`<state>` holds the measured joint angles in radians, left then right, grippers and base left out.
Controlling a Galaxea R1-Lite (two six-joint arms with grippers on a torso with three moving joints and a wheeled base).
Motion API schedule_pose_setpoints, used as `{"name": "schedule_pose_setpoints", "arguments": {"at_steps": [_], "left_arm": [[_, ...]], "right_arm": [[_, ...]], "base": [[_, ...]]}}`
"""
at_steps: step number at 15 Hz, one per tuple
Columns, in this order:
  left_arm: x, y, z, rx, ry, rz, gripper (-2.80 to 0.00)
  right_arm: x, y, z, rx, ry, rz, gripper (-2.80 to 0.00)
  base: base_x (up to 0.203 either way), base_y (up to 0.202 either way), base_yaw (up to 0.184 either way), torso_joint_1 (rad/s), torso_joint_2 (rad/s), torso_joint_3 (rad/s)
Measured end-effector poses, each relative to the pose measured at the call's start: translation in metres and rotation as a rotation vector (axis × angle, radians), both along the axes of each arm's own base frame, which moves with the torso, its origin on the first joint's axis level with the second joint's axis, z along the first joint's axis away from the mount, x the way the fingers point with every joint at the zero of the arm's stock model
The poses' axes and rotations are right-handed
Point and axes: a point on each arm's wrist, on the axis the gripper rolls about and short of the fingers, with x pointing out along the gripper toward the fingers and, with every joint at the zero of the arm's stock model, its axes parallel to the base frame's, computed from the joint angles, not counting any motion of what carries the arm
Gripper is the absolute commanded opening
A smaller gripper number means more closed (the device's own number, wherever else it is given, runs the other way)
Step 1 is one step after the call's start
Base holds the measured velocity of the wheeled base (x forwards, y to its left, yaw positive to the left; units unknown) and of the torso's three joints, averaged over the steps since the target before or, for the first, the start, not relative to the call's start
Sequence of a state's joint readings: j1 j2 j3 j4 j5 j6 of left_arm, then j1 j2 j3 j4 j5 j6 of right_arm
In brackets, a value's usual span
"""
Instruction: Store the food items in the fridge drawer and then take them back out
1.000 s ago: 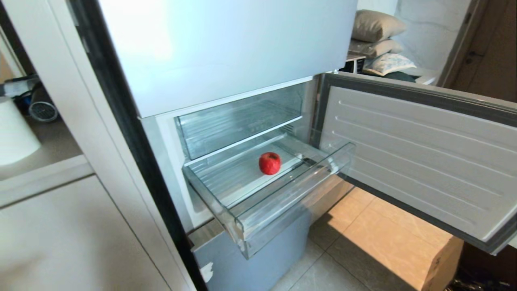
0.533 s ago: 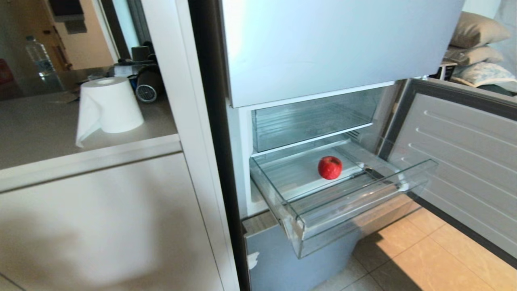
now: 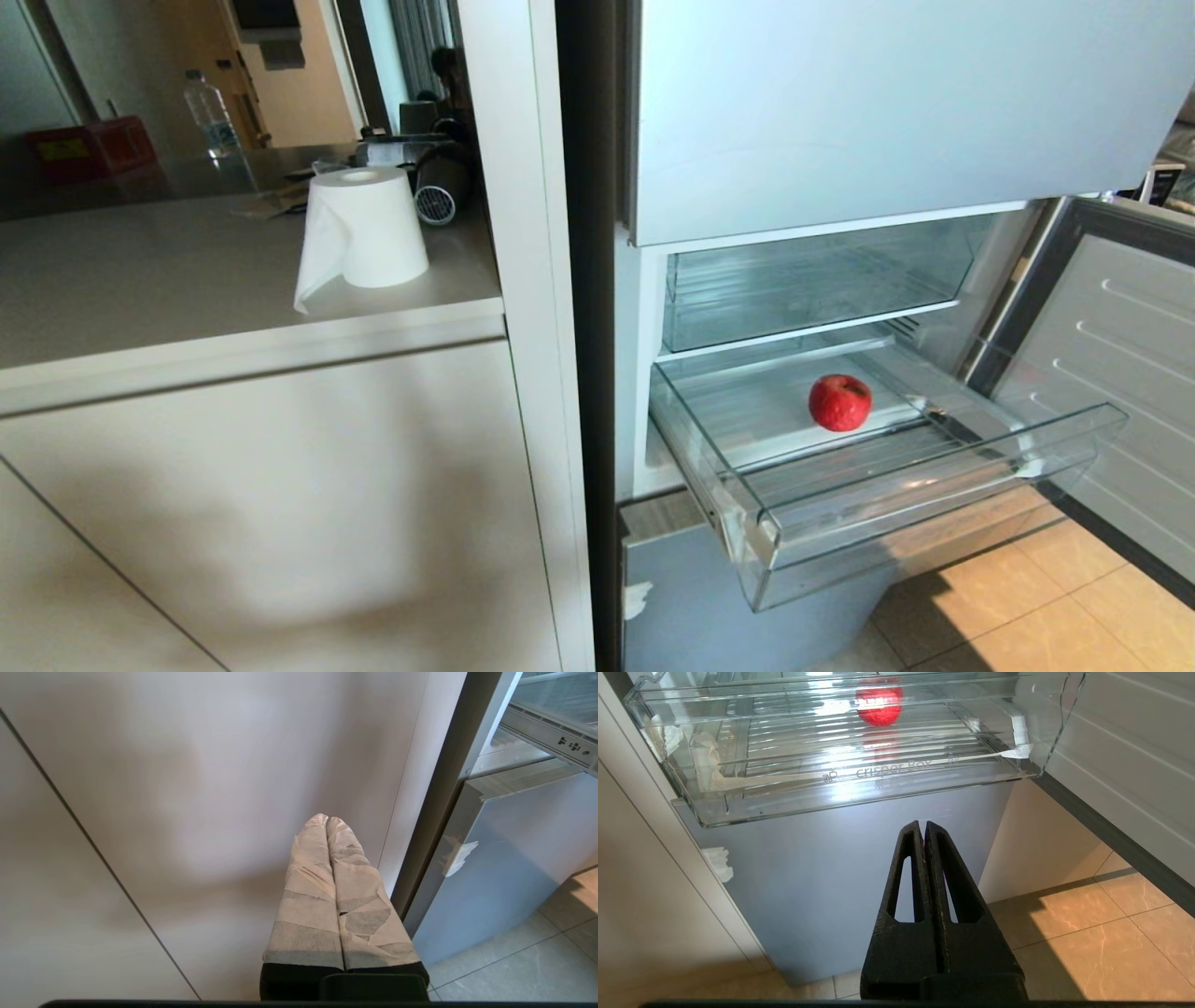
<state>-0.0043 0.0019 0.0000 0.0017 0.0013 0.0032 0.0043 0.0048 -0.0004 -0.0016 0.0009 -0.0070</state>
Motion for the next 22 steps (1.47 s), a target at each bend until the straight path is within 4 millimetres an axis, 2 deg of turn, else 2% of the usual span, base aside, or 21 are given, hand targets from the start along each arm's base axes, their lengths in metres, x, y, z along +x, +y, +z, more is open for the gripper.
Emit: {"name": "schedule_pose_setpoints", "arguments": {"at_steps": [4, 7, 9, 11, 14, 16, 18, 21, 22], "left_arm": [[0.000, 0.000, 0.000, 0.000, 0.000, 0.000, -2.80], [0.000, 0.000, 0.000, 0.000, 0.000, 0.000, -2.80], [0.000, 0.000, 0.000, 0.000, 0.000, 0.000, -2.80], [0.000, 0.000, 0.000, 0.000, 0.000, 0.000, -2.80], [0.000, 0.000, 0.000, 0.000, 0.000, 0.000, -2.80], [0.000, 0.000, 0.000, 0.000, 0.000, 0.000, -2.80], [0.000, 0.000, 0.000, 0.000, 0.000, 0.000, -2.80], [0.000, 0.000, 0.000, 0.000, 0.000, 0.000, -2.80], [0.000, 0.000, 0.000, 0.000, 0.000, 0.000, -2.80]], "right_arm": [[0.016, 0.000, 0.007, 0.010, 0.151, -0.004, -2.80], [0.045, -0.001, 0.030, 0.027, 0.222, -0.035, -2.80], [0.073, -0.001, 0.052, 0.031, 0.241, -0.068, -2.80], [0.113, -0.001, 0.084, 0.052, 0.231, -0.098, -2.80], [0.170, 0.000, 0.120, 0.073, 0.257, -0.140, -2.80], [0.198, 0.007, 0.128, 0.068, 0.363, -0.132, -2.80], [0.223, 0.018, 0.127, 0.047, 0.473, -0.106, -2.80], [0.261, 0.035, 0.126, 0.022, 0.514, -0.090, -2.80], [0.270, 0.039, 0.126, 0.016, 0.518, -0.089, 0.00]], "base": [[0.000, 0.000, 0.000, 0.000, 0.00, 0.000], [0.000, 0.000, 0.000, 0.000, 0.00, 0.000], [0.000, 0.000, 0.000, 0.000, 0.00, 0.000], [0.000, 0.000, 0.000, 0.000, 0.00, 0.000], [0.000, 0.000, 0.000, 0.000, 0.00, 0.000], [0.000, 0.000, 0.000, 0.000, 0.00, 0.000], [0.000, 0.000, 0.000, 0.000, 0.00, 0.000], [0.000, 0.000, 0.000, 0.000, 0.00, 0.000], [0.000, 0.000, 0.000, 0.000, 0.00, 0.000]]}}
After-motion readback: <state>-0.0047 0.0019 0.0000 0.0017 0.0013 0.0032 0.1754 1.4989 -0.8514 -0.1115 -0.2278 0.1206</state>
